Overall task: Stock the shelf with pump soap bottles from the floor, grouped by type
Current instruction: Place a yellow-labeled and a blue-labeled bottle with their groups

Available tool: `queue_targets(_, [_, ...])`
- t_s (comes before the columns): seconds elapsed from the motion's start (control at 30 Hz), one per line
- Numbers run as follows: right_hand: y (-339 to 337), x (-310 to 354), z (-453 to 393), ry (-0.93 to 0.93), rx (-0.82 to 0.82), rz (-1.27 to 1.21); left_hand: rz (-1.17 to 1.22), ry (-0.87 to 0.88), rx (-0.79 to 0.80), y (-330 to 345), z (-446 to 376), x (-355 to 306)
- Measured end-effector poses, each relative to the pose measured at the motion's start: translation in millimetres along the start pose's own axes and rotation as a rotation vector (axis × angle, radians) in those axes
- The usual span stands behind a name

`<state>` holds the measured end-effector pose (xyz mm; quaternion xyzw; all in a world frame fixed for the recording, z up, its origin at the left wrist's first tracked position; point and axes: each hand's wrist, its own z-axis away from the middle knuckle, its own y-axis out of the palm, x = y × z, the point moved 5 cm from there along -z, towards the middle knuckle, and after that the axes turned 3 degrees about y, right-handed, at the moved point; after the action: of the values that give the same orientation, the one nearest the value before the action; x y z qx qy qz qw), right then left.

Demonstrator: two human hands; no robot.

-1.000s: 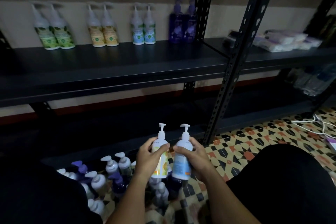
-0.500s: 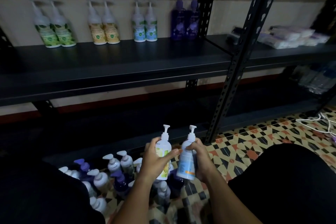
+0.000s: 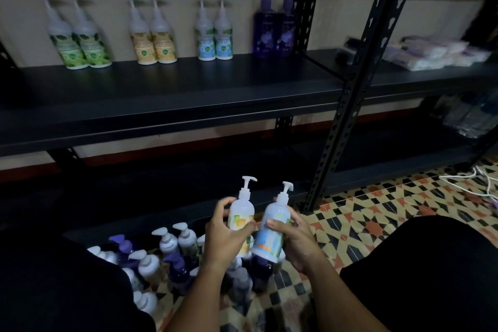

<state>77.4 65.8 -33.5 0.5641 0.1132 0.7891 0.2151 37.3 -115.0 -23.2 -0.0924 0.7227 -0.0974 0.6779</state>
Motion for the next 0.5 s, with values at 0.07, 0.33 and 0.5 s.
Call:
queue_targets(0.07, [2.3,0.8,5.0,-0.001,-0.024,0.009,0.012,0.013,0.015,2.4,0.0,-2.4])
queue_targets(0.33, [11.3,-4.0,14.5,0.1,-0.01,-0.001,-0.077,0.049,0.013,4.1,1.6,-5.5])
queue_targets(0.5, [6.0,-4.9,9.4,0.098,-0.05,0.012,-0.015,-0.008,0.012,4.1,-0.5,-0.1])
